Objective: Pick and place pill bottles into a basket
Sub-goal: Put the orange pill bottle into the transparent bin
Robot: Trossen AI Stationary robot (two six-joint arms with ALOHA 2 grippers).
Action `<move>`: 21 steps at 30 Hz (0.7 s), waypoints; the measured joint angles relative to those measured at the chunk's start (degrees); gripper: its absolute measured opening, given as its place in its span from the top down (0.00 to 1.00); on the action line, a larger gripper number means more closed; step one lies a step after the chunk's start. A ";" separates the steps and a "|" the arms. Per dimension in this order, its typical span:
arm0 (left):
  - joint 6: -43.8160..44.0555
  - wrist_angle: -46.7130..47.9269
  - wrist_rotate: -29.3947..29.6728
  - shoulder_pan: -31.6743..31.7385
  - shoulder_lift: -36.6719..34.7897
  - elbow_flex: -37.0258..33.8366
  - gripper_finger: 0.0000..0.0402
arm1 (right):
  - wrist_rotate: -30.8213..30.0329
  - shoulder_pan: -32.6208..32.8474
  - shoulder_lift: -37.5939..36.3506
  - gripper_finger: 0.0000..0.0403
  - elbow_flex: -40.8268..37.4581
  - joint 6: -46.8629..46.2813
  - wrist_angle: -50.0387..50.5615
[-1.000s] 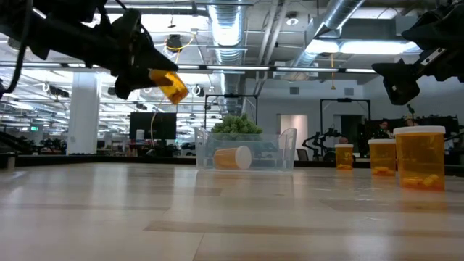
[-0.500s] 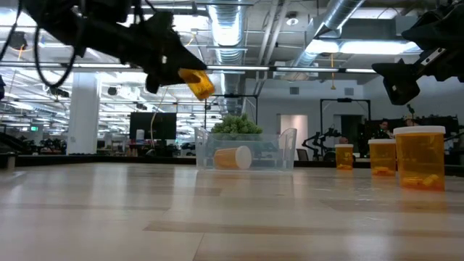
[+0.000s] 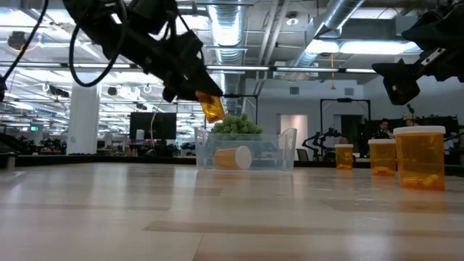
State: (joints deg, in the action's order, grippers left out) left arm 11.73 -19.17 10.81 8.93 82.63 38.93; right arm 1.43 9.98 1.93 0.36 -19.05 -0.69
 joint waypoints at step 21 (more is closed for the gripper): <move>1.43 6.90 0.35 0.24 5.68 2.02 0.53 | 0.02 0.01 0.00 0.29 0.02 0.01 0.01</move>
State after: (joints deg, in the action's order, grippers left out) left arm 13.16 -12.27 11.16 9.17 88.31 40.95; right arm 1.45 9.99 1.93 0.38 -19.04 -0.68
